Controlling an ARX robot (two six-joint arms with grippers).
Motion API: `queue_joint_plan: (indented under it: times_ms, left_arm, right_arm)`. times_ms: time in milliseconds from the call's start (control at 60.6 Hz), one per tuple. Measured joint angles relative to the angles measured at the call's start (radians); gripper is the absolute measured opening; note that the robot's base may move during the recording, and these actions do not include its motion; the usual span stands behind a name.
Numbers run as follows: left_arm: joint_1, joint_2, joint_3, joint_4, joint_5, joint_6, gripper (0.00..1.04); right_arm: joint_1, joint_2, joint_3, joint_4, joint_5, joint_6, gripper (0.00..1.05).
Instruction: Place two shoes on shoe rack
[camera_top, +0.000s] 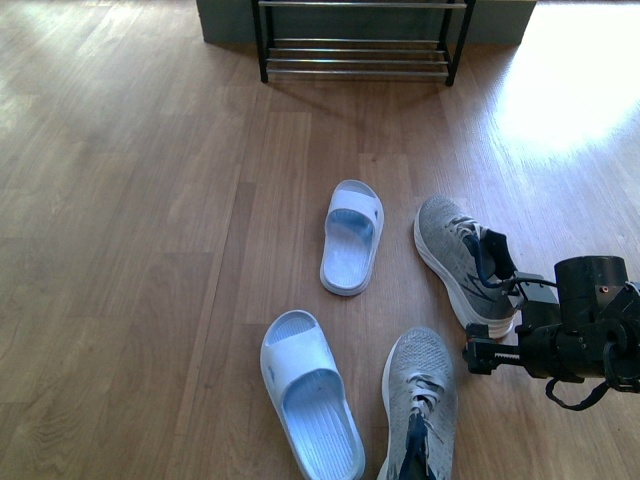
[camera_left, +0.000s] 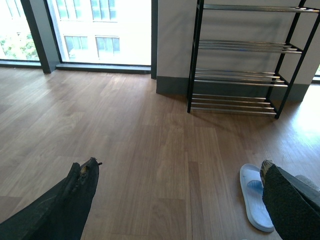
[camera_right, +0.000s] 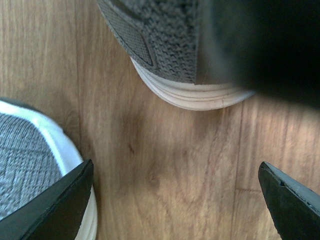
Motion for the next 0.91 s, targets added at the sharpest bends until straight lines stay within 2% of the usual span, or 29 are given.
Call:
queue_joint_plan:
  times_ms: [248, 297, 363, 396, 413, 512, 578, 660, 710, 825, 908]
  left_arm:
    - [0.000, 0.000, 0.000, 0.000, 0.000, 0.000, 0.95]
    - [0.000, 0.000, 0.000, 0.000, 0.000, 0.000, 0.95]
    - [0.000, 0.000, 0.000, 0.000, 0.000, 0.000, 0.95]
    - [0.000, 0.000, 0.000, 0.000, 0.000, 0.000, 0.95]
    - [0.000, 0.000, 0.000, 0.000, 0.000, 0.000, 0.95]
    - [0.000, 0.000, 0.000, 0.000, 0.000, 0.000, 0.95]
    - [0.000, 0.000, 0.000, 0.000, 0.000, 0.000, 0.95]
    - [0.000, 0.000, 0.000, 0.000, 0.000, 0.000, 0.95]
    - [0.000, 0.000, 0.000, 0.000, 0.000, 0.000, 0.95]
    - [0.000, 0.000, 0.000, 0.000, 0.000, 0.000, 0.95]
    - [0.000, 0.000, 0.000, 0.000, 0.000, 0.000, 0.95]
  right_arm:
    - [-0.003, 0.002, 0.010, 0.007, 0.003, -0.020, 0.96]
    - [-0.003, 0.016, -0.003, 0.080, 0.014, -0.012, 0.92]
    - [-0.003, 0.041, -0.060, 0.321, 0.051, 0.000, 0.81]
    - [-0.003, 0.044, -0.078, 0.374, 0.057, 0.000, 0.79]
    - [-0.003, 0.044, -0.113, 0.460, 0.065, 0.001, 0.74]
    - [-0.003, 0.035, -0.214, 0.651, 0.083, 0.002, 0.61]
    - [-0.004, 0.014, -0.288, 0.789, 0.092, 0.002, 0.46]
    - [-0.004, 0.003, -0.318, 0.851, 0.090, 0.002, 0.32]
    - [-0.004, 0.002, -0.319, 0.856, 0.089, 0.002, 0.26]
    - [-0.004, 0.002, -0.322, 0.856, 0.089, 0.002, 0.05]
    - [-0.004, 0.002, -0.322, 0.856, 0.090, 0.002, 0.01]
